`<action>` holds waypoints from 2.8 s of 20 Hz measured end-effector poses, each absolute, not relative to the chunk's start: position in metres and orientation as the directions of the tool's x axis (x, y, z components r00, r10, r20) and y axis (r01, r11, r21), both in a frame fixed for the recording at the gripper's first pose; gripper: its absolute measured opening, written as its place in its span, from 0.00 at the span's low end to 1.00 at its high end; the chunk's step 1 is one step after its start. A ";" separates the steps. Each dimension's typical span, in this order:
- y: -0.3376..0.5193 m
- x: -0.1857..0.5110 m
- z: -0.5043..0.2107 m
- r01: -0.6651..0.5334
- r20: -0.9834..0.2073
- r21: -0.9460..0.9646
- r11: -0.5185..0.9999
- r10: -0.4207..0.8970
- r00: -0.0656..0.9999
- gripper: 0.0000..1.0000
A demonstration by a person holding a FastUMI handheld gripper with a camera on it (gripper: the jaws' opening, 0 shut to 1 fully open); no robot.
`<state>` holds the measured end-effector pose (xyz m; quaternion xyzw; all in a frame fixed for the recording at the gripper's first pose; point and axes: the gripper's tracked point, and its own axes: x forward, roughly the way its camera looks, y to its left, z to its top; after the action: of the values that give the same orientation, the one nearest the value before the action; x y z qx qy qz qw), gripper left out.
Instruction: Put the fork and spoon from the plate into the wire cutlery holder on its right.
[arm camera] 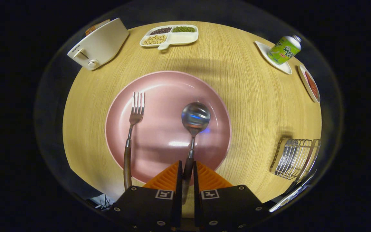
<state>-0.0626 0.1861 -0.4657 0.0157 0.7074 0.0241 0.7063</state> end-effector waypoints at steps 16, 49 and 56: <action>0.112 -0.074 -0.394 0.078 -0.981 0.098 0.992 0.083 0.173 0.05; -0.056 -0.103 -0.394 0.288 -0.999 0.028 0.957 0.013 0.053 0.08; -0.056 -0.085 -0.394 0.277 -0.988 -0.002 0.961 -0.044 0.145 0.12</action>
<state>-0.0847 -0.0558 -0.3940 0.0904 0.6450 -0.1069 0.7512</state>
